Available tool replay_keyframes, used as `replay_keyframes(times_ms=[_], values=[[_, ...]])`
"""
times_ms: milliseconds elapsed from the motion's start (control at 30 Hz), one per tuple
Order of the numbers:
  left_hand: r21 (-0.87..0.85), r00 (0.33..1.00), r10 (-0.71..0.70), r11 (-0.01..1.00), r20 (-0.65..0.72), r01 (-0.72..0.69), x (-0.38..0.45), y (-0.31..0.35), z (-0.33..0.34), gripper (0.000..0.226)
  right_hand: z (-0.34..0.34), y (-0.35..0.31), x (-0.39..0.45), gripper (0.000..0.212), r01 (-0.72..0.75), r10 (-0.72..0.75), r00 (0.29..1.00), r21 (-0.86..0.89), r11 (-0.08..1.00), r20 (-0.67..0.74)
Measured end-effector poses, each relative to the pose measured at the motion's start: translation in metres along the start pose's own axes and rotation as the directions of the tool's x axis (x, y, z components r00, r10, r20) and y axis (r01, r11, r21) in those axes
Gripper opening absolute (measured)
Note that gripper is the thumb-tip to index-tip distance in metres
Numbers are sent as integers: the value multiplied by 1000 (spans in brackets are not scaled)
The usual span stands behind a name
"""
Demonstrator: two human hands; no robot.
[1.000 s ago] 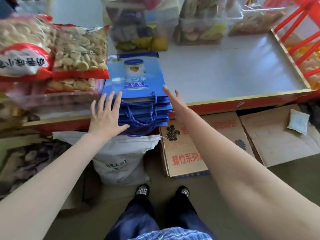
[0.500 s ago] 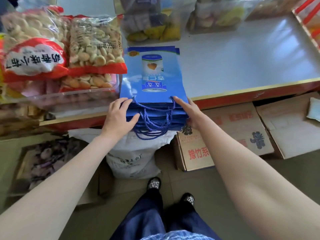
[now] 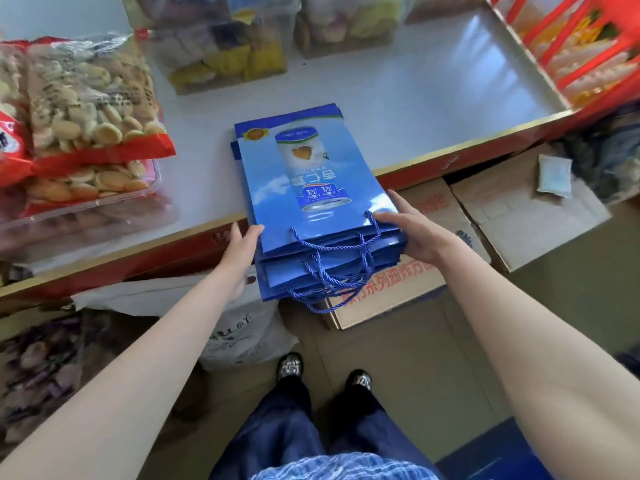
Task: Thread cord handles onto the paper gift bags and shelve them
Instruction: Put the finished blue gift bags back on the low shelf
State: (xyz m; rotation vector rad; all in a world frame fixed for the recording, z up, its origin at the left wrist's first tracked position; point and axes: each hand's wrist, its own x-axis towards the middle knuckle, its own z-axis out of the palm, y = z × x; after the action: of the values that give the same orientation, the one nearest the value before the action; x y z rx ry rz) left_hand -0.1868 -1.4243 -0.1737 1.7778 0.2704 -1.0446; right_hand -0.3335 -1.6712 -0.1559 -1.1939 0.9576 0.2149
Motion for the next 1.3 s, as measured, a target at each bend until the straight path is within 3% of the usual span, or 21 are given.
replay_keyframes(times_ms=[67, 133, 200, 267, 400, 533, 633, 867, 967, 1167, 1300], values=[[-135, 994, -71, 987, 87, 83, -5, 0, 2, 49, 2, -14, -3, 74, 3, -2, 999, -25, 1000, 52], [-237, 981, -83, 964, 175, 123, -9, 5, 2, 31, 11, -31, -5, 57, 20, -11, 996, -98, 995, 93], [-291, 986, -12, 955, 166, 60, -10, 12, 0, 26, 22, -44, -7, 44, 47, -34, 995, -138, 989, 95], [-330, 988, 140, 938, 67, -110, -10, 22, -6, 15, 31, -56, -8, 42, 107, -98, 992, -119, 987, 76], [-324, 930, 366, 885, 38, -335, -23, 46, -14, 31, 29, -71, -28, 49, 211, -208, 976, -38, 977, 69], [-235, 864, 468, 875, 183, -424, -43, 71, 8, 34, -4, -67, -63, 49, 283, -284, 958, 38, 958, 43], [-171, 811, 498, 867, 308, -468, -55, 84, 55, 37, -48, -51, -96, 47, 316, -311, 949, 104, 943, -56], [105, 659, 288, 866, 695, -489, -77, 80, 232, 35, -184, 65, -171, 45, 237, -144, 942, 296, 925, -303], [237, 588, 196, 781, 785, -577, -85, 62, 327, 41, -236, 134, -200, 50, 227, -52, 917, 410, 884, -395], [344, 439, -45, 693, 897, -633, -109, 14, 540, 44, -345, 235, -228, 34, 352, 189, 760, 638, 685, -622], [387, 371, -158, 601, 915, -699, -127, -12, 670, 34, -419, 285, -234, 70, 417, 336, 678, 718, 557, -654]])
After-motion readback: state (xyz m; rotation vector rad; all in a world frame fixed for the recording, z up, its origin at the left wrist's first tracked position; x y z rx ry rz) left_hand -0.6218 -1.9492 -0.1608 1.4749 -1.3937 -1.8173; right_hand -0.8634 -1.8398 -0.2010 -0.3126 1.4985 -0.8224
